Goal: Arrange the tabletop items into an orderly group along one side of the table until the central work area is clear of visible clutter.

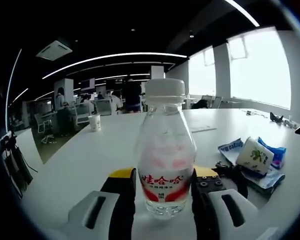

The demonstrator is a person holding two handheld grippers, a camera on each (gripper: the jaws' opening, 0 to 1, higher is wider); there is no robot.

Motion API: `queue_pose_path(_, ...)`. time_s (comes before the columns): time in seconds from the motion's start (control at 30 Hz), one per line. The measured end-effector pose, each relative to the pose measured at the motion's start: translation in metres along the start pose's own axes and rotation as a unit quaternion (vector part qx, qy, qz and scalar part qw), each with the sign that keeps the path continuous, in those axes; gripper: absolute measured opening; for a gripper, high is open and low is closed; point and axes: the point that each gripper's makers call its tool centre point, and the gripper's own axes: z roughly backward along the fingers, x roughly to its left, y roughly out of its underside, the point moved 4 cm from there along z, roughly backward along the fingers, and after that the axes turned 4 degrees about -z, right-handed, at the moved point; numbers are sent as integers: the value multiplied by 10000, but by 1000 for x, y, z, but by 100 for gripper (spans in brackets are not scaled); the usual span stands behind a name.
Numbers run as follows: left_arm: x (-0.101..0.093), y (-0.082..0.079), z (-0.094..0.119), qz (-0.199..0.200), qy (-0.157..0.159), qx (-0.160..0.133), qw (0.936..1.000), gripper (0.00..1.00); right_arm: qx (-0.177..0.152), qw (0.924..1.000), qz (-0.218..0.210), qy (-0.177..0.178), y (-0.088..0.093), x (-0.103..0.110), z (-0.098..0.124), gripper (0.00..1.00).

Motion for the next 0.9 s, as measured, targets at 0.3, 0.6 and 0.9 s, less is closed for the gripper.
queue_pose_path(0.3,-2,0,-1,40,-193,31,9998,38,121,9998,187,-1,3,0,-3,100)
queue_pose_path(0.6,-3,-1,-2,107,-465,9,9989,37,154,9996,227,2,4,-1,-5,98)
queue_pose_path(0.9,-2,-5,-4,64,-347,55,9994,35,201,9993,327,32,4,-3,-6,98)
